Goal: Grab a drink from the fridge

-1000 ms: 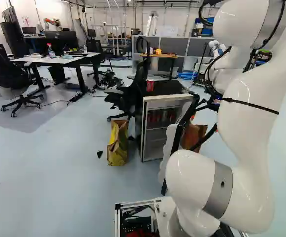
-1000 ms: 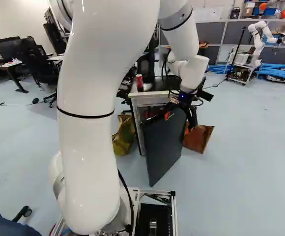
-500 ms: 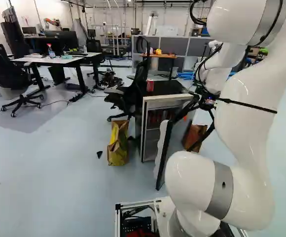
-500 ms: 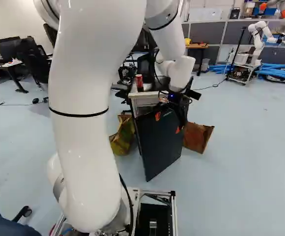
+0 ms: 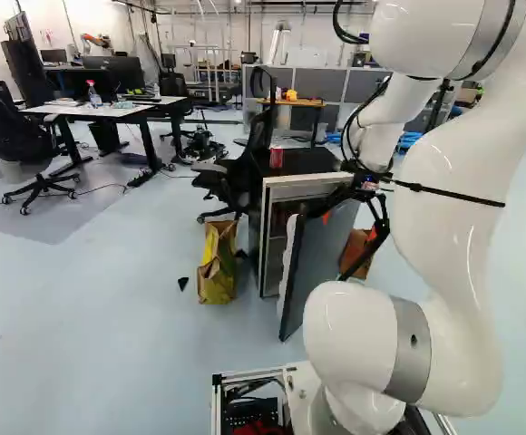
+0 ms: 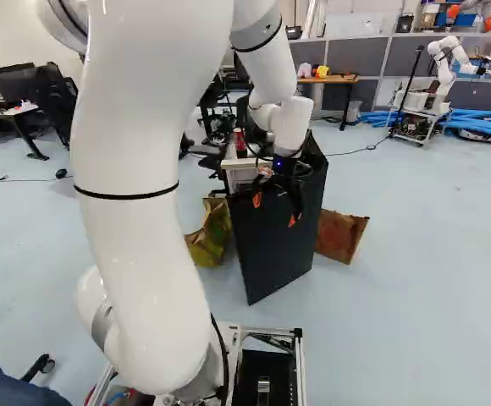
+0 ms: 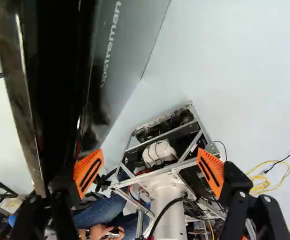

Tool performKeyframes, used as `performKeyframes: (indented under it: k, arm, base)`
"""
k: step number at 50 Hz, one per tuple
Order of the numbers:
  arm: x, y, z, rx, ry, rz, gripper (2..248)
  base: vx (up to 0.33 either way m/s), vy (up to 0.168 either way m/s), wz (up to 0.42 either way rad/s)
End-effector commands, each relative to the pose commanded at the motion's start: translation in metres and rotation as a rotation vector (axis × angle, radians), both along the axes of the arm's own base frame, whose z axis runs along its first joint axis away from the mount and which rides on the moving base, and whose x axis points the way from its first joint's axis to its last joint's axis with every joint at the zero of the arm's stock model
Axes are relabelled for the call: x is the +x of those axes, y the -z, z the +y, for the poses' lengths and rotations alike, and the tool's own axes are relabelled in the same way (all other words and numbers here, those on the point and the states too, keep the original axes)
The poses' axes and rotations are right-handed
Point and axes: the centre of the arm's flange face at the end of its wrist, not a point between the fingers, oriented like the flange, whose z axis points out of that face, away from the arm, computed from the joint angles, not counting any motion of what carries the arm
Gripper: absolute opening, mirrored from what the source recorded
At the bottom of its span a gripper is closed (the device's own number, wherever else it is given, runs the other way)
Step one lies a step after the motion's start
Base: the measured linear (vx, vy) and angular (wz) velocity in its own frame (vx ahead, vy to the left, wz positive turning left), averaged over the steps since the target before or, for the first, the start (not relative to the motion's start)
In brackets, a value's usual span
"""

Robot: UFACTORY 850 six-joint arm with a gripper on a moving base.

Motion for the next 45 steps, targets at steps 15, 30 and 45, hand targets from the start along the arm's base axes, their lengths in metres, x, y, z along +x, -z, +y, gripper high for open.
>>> performKeyframes:
  k: [15,30,45]
  arm:
    - [0.011,0.001,0.029,-0.016,-0.069,-0.017,247]
    - [0.023,0.001,0.057,-0.037,-0.135,-0.045,247]
    - [0.034,0.002,0.082,-0.057,-0.197,-0.076,247]
  base:
    - [0.000,0.000,0.000]
    - [0.000,0.000,0.000]
    - [0.000,0.000,0.000]
